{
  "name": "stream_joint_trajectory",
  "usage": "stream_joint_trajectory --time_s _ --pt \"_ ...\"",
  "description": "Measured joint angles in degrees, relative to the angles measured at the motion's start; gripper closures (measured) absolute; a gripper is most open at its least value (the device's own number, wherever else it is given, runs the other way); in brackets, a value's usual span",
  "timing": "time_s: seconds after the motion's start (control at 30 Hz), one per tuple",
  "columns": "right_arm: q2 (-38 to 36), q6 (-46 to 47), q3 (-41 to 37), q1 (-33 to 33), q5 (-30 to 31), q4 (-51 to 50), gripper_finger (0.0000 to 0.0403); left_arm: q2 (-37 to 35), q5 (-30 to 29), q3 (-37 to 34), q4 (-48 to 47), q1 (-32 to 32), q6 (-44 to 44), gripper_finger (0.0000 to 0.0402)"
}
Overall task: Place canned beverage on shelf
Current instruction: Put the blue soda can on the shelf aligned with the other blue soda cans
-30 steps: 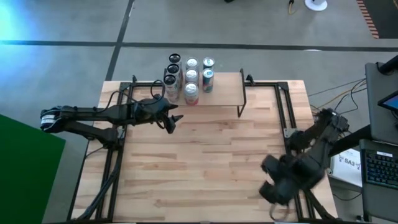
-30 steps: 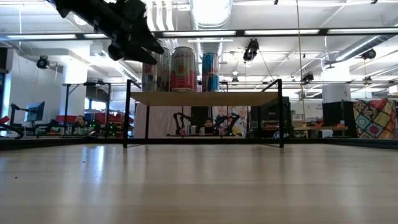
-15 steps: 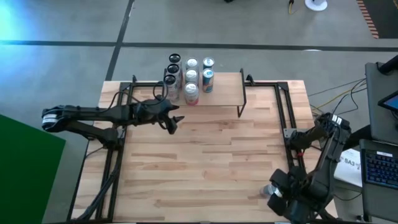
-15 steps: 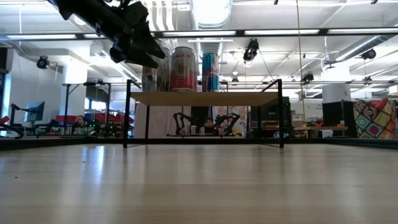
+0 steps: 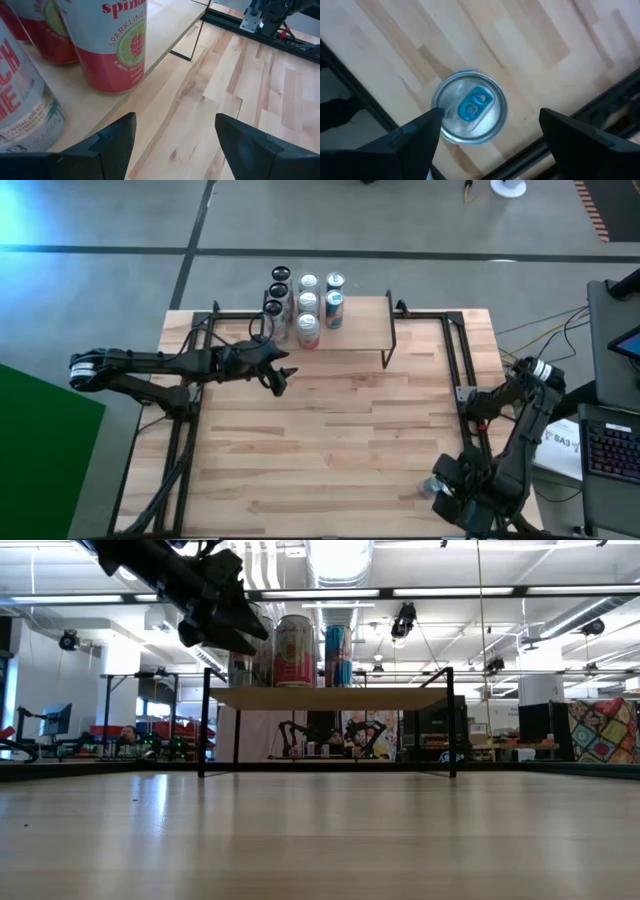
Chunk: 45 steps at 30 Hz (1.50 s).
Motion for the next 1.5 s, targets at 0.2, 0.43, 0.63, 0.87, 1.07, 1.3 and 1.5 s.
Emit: stream_joint_trajectory --time_s 0.2,0.43,0.63,0.87,1.07,1.3,1.5 --pt "-0.9 0.4 -2.9 0.0 0.1 7.4 0.0076 -0.1 0.0 0.0 -1.3 0.0 -0.5 0.0143" --pt "-1.3 1.4 -3.3 0.0 0.4 5.1 0.0076 -0.1 0.0 0.0 -1.4 0.0 -0.5 0.0143" --pt "-2.9 5.3 -3.5 0.0 1.1 2.2 0.0076 -0.1 0.0 0.0 -0.8 0.2 -0.3 0.0143" --pt "-7.5 7.8 -3.5 0.0 2.7 1.8 0.0062 -0.1 0.0 0.0 -0.8 0.2 -0.3 0.0143" --pt "-8.4 5.7 -3.6 0.0 0.1 2.4 0.0009 -0.1 0.0 0.0 -1.3 0.1 -0.4 0.0143" --pt "-4.6 0.3 -3.8 0.0 -0.8 7.0 0.0007 -0.1 0.0 0.0 -2.4 0.1 -0.8 0.0143" --pt "-2.4 1.0 -3.8 0.0 -2.7 6.0 0.0007 -0.1 0.0 0.0 -2.8 0.1 -0.6 0.0143"
